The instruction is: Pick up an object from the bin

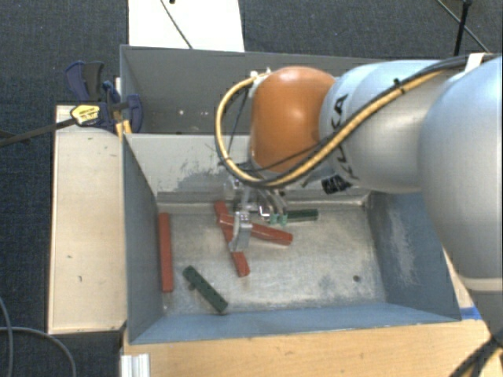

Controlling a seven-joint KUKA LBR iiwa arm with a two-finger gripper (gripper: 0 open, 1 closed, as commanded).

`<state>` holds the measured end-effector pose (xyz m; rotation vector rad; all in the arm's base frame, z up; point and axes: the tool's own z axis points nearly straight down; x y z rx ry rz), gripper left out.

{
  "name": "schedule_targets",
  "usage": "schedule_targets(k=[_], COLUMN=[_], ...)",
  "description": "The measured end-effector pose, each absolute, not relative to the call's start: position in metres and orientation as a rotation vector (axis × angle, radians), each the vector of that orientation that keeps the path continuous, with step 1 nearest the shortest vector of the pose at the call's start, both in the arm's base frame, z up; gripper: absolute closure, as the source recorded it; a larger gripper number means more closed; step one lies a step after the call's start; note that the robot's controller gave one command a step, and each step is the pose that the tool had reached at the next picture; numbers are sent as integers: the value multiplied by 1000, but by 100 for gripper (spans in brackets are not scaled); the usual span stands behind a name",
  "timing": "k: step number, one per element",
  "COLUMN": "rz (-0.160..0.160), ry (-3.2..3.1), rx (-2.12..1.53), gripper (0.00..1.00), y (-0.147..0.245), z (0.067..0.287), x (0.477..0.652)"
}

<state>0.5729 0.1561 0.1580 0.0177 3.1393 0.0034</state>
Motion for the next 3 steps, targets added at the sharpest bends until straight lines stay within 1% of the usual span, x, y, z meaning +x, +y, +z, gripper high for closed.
schedule_targets(k=[1,2,3], rz=[-1,0,5], ry=[3111,3115,3105], rx=[-447,-445,-414], gripper=[0,100,100], y=[107,108,138], z=[70,72,145], x=[523,523,509])
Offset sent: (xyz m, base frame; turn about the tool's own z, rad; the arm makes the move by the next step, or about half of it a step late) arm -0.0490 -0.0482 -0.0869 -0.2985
